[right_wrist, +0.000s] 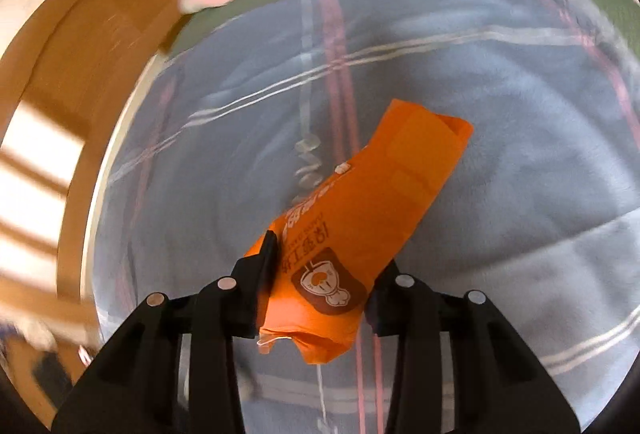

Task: Collect trash
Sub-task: 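Grasp the orange snack bag with the right tool while left grasps the mask, then carry the orange bag and mask to the wastebasket and release both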

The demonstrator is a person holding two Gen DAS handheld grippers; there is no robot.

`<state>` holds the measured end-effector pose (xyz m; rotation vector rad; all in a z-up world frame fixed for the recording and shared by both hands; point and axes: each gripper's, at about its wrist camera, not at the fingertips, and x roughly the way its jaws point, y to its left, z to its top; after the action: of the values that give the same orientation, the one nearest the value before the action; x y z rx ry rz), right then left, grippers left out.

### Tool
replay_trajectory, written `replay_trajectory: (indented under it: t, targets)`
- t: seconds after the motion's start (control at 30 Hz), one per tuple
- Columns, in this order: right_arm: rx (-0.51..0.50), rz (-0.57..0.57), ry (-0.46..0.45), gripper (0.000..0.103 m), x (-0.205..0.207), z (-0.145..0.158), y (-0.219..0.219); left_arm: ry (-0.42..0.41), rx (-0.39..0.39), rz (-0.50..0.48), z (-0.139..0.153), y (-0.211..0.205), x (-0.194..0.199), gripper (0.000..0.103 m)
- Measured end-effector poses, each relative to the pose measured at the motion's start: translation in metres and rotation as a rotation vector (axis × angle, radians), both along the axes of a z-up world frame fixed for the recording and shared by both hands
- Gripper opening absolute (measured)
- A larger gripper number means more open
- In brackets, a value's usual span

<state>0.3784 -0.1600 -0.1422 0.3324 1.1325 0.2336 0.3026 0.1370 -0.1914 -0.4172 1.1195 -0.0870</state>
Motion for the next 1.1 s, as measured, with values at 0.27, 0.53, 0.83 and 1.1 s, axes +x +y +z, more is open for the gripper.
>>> replay_trajectory:
  t: [0.27, 0.53, 0.83, 1.1]
  targets:
    - [-0.140, 0.156, -0.177, 0.039, -0.092, 0.056, 0.016, 0.016, 0.142, -0.211, -0.019, -0.062, 0.019, 0.090]
    - [-0.230, 0.117, -0.237, 0.039, -0.179, 0.073, 0.012, -0.023, 0.119, -0.335, -0.017, -0.068, 0.005, 0.017]
    - [-0.242, 0.052, -0.297, 0.039, -0.236, 0.082, -0.001, -0.276, 0.210, -0.199, 0.073, -0.052, -0.089, 0.016]
    - [-0.297, 0.050, -0.341, 0.039, -0.282, 0.104, -0.010, -0.428, 0.257, -0.259, 0.128, -0.087, -0.179, 0.016]
